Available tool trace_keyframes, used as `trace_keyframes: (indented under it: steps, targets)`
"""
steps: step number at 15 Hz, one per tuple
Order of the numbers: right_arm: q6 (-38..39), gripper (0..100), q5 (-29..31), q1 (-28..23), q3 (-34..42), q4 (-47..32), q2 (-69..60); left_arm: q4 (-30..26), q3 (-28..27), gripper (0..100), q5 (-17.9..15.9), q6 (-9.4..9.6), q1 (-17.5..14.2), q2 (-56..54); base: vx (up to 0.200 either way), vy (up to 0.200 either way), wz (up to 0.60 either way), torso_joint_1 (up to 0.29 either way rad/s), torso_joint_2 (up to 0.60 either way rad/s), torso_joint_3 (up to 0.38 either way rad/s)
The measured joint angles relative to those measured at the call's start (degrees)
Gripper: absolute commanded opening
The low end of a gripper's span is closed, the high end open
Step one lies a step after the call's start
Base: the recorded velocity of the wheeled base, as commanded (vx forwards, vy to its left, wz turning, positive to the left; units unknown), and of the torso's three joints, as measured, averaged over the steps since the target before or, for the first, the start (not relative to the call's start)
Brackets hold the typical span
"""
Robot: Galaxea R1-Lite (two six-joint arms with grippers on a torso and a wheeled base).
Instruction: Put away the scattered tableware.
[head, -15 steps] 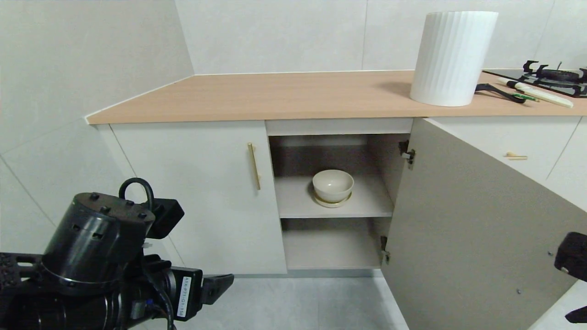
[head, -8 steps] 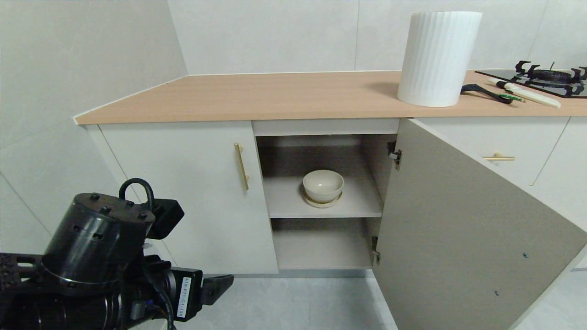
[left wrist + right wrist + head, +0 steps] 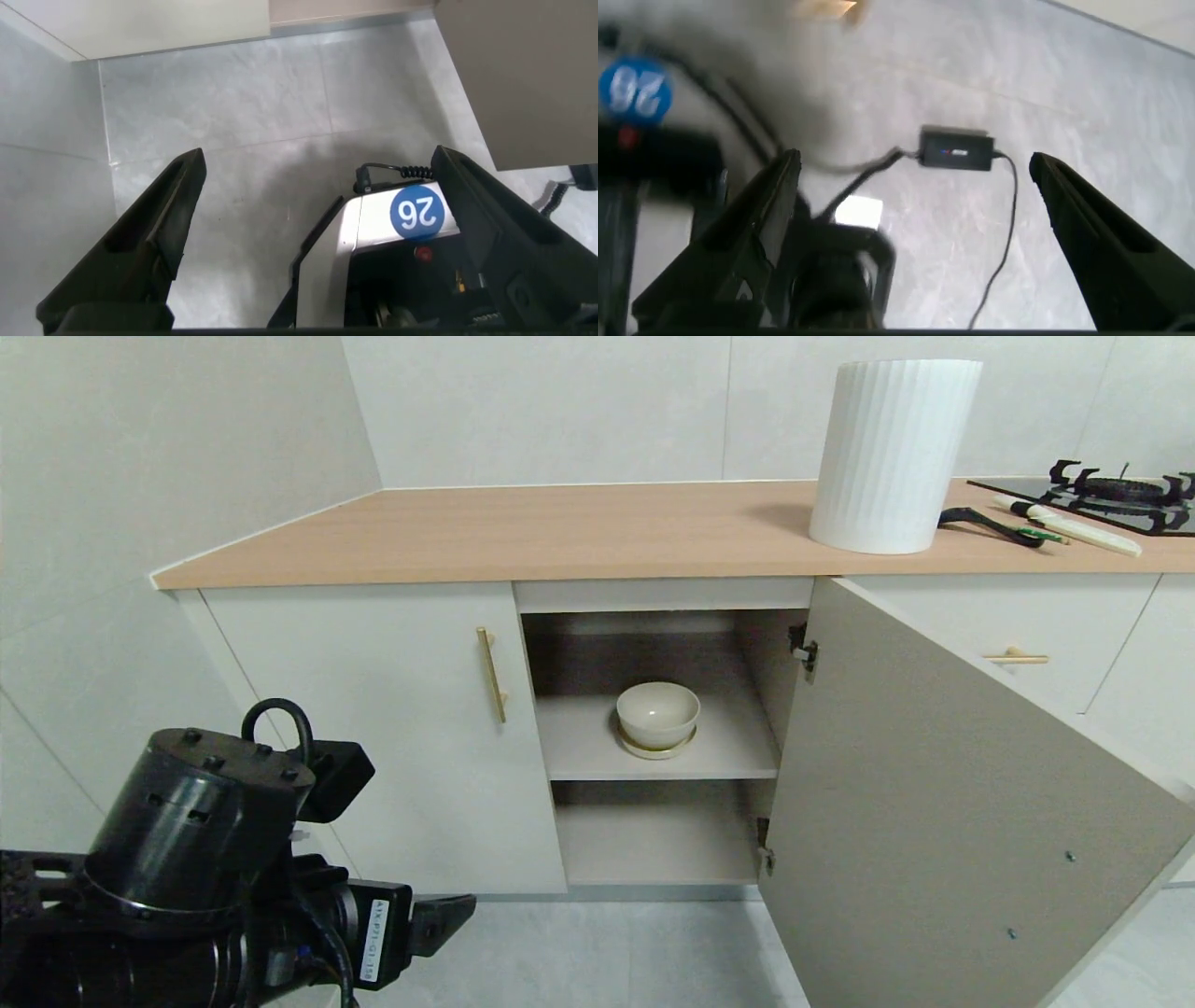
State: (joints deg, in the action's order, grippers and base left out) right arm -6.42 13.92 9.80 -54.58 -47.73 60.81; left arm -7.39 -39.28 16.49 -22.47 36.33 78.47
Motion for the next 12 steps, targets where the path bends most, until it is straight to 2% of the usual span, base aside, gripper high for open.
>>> trace_keyframes:
  steps: [4,5,9,11,12]
  targets:
    - [-1.1,100,-2.9,-10.7,0.4,8.8,5.5,0.0,0.0,100,0.0,0.0,0.0,0.0,0.0,0.0,0.0,0.0,0.0,0.0]
    - [-1.2,100,-3.9,-12.0,0.4,9.7,6.6,0.0,0.0,100,0.0,0.0,0.0,0.0,0.0,0.0,0.0,0.0,0.0,0.0]
    - [-1.2,100,-14.7,-17.9,0.6,16.8,11.3,0.0,0.0,100,0.0,0.0,0.0,0.0,0.0,0.0,0.0,0.0,0.0,0.0]
    - [-1.1,100,-19.3,-18.8,1.6,20.3,12.6,0.0,0.0,100,0.1,0.0,0.0,0.0,0.0,0.0,0.0,0.0,0.0,0.0]
    - [-1.0,100,-19.7,-19.0,2.1,21.4,13.2,0.0,0.0,100,0.1,0.0,0.0,0.0,0.0,0.0,0.0,0.0,0.0,0.0]
